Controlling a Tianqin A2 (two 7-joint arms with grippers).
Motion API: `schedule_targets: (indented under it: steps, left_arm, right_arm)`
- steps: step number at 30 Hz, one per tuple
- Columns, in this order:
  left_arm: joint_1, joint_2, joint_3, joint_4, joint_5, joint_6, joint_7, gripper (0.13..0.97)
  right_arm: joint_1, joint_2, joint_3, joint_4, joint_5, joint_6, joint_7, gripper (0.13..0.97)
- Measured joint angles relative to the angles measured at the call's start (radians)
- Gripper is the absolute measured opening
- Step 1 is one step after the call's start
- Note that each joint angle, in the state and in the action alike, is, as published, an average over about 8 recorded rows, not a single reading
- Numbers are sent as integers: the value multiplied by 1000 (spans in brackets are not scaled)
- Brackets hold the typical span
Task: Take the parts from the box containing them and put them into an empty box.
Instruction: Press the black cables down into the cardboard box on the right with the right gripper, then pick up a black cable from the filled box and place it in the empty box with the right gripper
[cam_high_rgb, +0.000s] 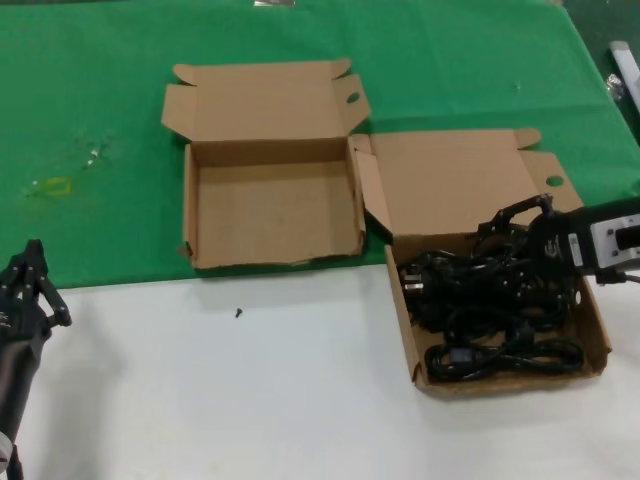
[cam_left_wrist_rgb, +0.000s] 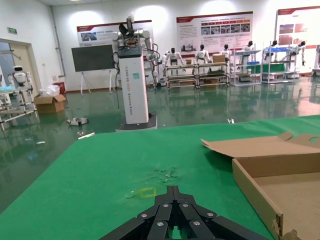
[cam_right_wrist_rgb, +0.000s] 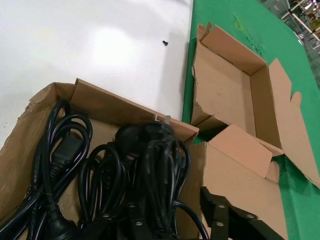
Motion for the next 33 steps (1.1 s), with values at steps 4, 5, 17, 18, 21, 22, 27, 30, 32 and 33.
schedule_targets:
  steps: [4, 5, 17, 18, 21, 22, 27, 30, 32, 33]
  left_arm:
    - [0, 0, 0, 0, 0, 0, 0, 143]
    - [0, 0, 0, 0, 0, 0, 0, 143]
    - [0, 0, 0, 0, 0, 0, 0, 143]
    - [0, 0, 0, 0, 0, 0, 0, 143]
    - [0, 0, 0, 0, 0, 0, 0, 143]
    - [0, 0, 0, 0, 0, 0, 0, 143]
    - [0, 0, 0, 0, 0, 0, 0, 143]
    - [0, 0, 0, 0, 0, 0, 0, 143]
    - [0, 0, 0, 0, 0, 0, 0, 143]
    - [0, 0, 0, 0, 0, 0, 0, 143]
  right_arm:
    - [-4, 2, 1, 8, -1, 4, 6, 419]
    - [-5, 2, 1, 10, -1, 5, 8, 395]
    - [-31, 25, 10, 56, 2, 13, 44, 251]
    - [-33, 30, 12, 62, 3, 11, 49, 237]
    - [-38, 43, 18, 79, 8, 7, 66, 208]
    - [-38, 47, 21, 85, 10, 6, 72, 205]
    - [-36, 68, 36, 112, 19, 4, 106, 189]
    - [-29, 74, 46, 126, 26, 6, 127, 183]
    - [-23, 75, 51, 137, 29, 8, 140, 182]
    - [-18, 73, 53, 142, 30, 10, 146, 182]
